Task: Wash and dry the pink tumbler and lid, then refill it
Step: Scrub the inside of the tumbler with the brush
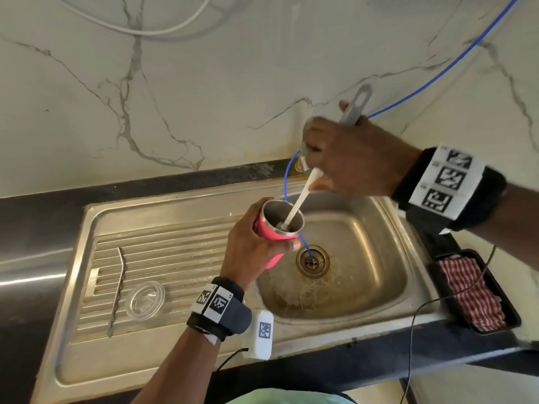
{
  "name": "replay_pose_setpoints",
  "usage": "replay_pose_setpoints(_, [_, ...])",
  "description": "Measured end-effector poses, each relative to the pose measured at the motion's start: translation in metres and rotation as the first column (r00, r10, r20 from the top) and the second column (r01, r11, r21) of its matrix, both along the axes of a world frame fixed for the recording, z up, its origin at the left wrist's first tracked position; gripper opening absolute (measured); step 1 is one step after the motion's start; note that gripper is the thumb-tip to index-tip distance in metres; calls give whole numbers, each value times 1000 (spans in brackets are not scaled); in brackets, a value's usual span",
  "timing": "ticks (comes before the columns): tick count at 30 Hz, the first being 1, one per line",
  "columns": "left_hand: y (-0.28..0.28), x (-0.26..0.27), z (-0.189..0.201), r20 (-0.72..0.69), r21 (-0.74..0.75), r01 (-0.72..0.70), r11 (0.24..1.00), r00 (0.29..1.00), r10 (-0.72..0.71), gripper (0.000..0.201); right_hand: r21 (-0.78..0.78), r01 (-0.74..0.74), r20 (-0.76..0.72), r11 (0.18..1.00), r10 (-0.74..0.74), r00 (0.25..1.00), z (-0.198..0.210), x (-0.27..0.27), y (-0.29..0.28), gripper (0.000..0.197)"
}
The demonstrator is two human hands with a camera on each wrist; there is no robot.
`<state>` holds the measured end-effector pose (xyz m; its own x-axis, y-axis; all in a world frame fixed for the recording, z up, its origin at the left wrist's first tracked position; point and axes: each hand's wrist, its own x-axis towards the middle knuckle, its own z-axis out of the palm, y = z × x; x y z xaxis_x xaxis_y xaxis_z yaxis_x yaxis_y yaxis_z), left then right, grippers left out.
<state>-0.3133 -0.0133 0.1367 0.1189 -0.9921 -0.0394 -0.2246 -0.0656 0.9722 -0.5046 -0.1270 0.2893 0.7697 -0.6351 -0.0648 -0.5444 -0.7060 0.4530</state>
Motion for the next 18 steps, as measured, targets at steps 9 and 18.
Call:
replay_pose_setpoints(9, [6,8,-14,51,33,-30,999,998,28,79,-47,-65,71,997,68,995,24,-17,0,36])
replay_pose_setpoints(18, [2,6,-17,47,43,-73,996,996,71,79,-75,-69,-21,995,68,998,16,-7,17,39])
